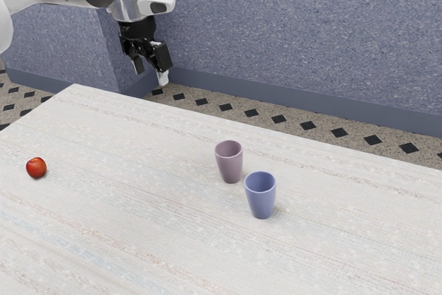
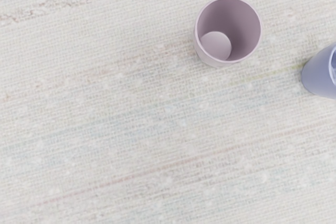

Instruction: Place the left cup onto the right cup

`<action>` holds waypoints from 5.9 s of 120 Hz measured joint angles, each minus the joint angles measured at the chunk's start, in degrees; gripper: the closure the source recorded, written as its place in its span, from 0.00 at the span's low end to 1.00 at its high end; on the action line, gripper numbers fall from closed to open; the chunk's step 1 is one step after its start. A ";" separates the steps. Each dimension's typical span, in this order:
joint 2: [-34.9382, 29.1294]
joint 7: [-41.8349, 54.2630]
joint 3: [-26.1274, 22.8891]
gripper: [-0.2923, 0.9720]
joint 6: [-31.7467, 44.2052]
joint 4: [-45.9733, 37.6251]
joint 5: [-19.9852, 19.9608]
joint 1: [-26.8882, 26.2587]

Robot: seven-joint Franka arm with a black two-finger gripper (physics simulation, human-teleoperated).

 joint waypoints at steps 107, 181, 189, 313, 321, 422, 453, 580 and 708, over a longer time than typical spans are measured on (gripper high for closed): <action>26.24 -5.86 -1.68 0.23 1.33 21.73 -2.87 -0.38; 35.49 -11.48 -2.67 0.23 9.11 17.41 -4.40 -1.38; 36.28 -11.79 -2.71 0.23 9.94 17.34 -4.49 -1.54; 20.29 -14.11 -2.73 0.85 11.21 4.29 -3.87 -4.59; 15.98 -14.17 -2.73 0.85 11.13 1.16 -3.82 -5.57; 13.50 -14.45 -4.14 0.85 11.26 -1.55 -4.18 -11.66; 16.98 -14.54 -3.98 0.85 11.55 0.74 -4.14 -11.68; 19.37 -14.43 -3.60 0.36 11.57 2.89 -4.47 -11.68; -6.04 -7.06 4.82 0.23 4.05 -9.67 -0.43 -7.45</action>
